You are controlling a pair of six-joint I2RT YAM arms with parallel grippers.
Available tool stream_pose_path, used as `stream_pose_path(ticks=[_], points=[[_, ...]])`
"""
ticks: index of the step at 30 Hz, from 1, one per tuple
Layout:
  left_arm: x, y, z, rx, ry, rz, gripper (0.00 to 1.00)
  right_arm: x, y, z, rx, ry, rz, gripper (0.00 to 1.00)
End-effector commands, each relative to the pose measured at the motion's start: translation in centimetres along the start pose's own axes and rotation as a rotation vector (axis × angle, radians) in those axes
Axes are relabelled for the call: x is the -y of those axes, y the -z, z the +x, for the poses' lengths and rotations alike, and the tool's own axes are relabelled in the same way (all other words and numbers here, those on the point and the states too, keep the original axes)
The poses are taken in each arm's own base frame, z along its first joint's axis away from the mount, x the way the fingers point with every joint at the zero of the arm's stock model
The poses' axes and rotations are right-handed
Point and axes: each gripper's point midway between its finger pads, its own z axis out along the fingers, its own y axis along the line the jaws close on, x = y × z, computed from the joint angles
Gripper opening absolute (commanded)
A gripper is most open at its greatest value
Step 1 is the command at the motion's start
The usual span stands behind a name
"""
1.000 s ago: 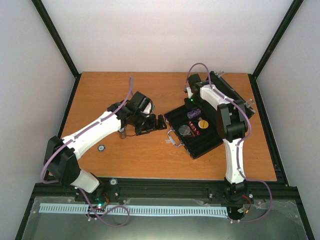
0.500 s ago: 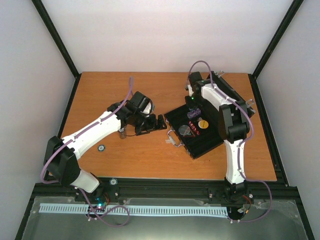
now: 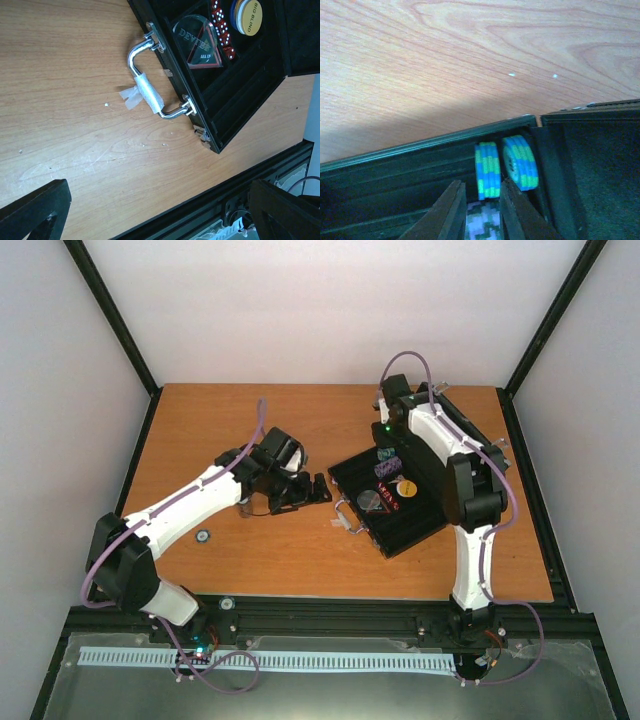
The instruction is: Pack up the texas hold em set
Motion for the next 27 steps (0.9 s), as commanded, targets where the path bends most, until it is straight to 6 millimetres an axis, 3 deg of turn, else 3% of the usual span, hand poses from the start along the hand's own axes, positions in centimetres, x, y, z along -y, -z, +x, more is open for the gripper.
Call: stream_pose_path(ticks=[1,6,9,10,12,13,14,18,27], points=[[0.3,0.7,-0.3,0.024,0.002,0.014,1.00,-2.3,2.5,-0.7,0.048,0.017,-0.112,0.23],[-2.8,0.0,-1.0,0.073,0.021,-0.117,1.00,-3.5,3.3,0.1,0.042,0.026,-0.146,0.30],[-5.3,-0.4,-1.5,0.099,0.031,-0.220,1.00,-4.1,4.2,0.5,0.043,0.017,-0.173,0.49],[-6.0,-0.4,-1.7,0.109,0.030,-0.246,1.00,-4.4,4.7,0.6,0.046,0.013,-0.185,0.63],[-7.2,-0.6,-2.4,0.124,0.023,-0.295,1.00,-5.2,5.5,0.8,0.051,0.013,-0.200,0.78],[-7.8,-0.8,-2.7,0.125,0.016,-0.322,1.00,-5.6,5.8,1.0,0.053,0.019,-0.205,0.95],[-8.5,-1.1,-3.2,0.123,0.016,-0.348,1.00,-6.0,6.3,1.1,0.059,0.024,-0.204,1.00],[-10.7,-2.4,-5.1,0.116,0.008,-0.416,1.00,-6.8,8.3,1.1,0.090,0.036,-0.204,1.00],[-11.2,-4.8,-8.8,0.124,-0.018,-0.504,0.92,-7.8,9.3,1.5,0.090,0.041,-0.260,1.00]])
